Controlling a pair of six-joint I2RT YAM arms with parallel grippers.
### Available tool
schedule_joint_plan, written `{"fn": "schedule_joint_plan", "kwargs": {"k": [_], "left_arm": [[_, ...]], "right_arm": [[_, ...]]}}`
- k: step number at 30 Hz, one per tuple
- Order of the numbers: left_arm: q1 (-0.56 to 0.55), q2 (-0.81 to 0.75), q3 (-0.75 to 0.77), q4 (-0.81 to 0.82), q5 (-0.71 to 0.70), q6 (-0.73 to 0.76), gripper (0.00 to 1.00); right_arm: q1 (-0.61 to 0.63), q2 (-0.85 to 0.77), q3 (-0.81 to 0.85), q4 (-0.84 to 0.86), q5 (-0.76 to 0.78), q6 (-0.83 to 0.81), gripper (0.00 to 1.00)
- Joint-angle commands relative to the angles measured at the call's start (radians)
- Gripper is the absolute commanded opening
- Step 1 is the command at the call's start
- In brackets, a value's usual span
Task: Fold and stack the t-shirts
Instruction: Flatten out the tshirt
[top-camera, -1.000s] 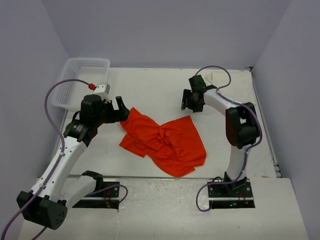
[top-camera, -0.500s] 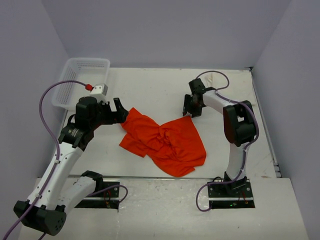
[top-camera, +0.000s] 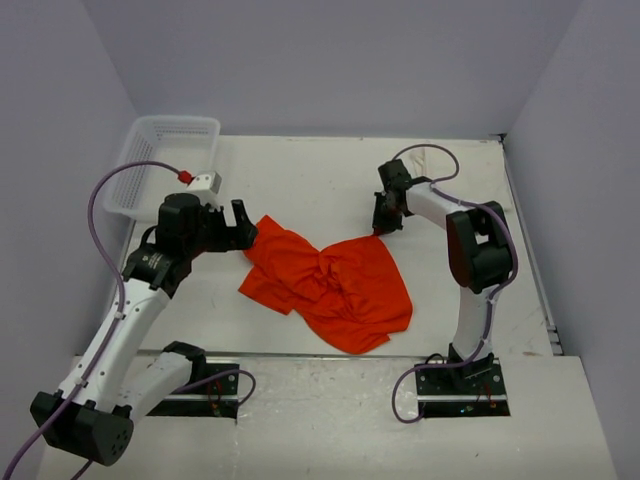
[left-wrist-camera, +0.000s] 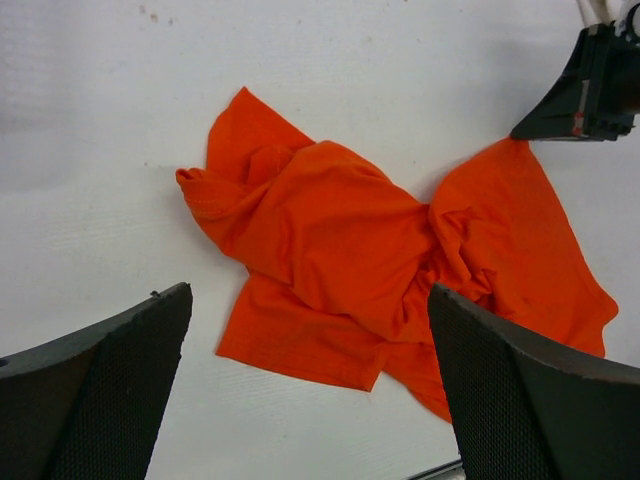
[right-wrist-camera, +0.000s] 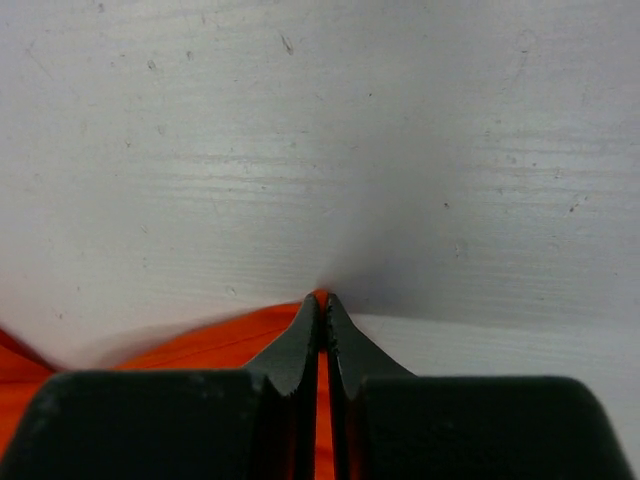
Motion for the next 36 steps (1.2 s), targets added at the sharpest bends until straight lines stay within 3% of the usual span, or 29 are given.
{"fn": "schedule_joint_plan", "kwargs": {"k": [1,6,10,16,22,27,30,36], "left_arm": [[-0.006,0.012,-0.057,-0.02,-0.009,-0.001,1.0],[-0.006,0.083,-0.123,0.002,0.025,-0.017,0.98],[-0.012,0.094,-0.155,0.061,0.086,-0.037,0.7],[-0.058,0.133,-0.18,0.083,0.095,-0.06,0.74],[-0.089,0.204,-0.208,0.066,0.048,-0.096,0.76],[-0.127,0.302,-0.206,0.042,-0.027,-0.132,0.71],[-0.153,0.374,-0.203,0.04,-0.05,-0.164,0.61],[-0.221,0.449,-0.227,0.101,-0.076,-0.231,0.52]], "right_arm": [[0.001,-0.066,0.028,-0.01,0.059,-0.023,0.0],[0.007,-0.202,0.102,-0.055,0.107,-0.059,0.0],[0.029,-0.32,0.186,-0.121,0.16,-0.095,0.0],[0.03,-0.411,0.312,-0.259,0.256,-0.128,0.0],[0.029,-0.506,0.262,-0.259,0.246,-0.123,0.0],[0.03,-0.558,0.202,-0.219,0.218,-0.117,0.0],[0.03,-0.567,0.179,-0.199,0.195,-0.111,0.0],[0.03,-0.583,0.143,-0.165,0.166,-0.112,0.0]]}}
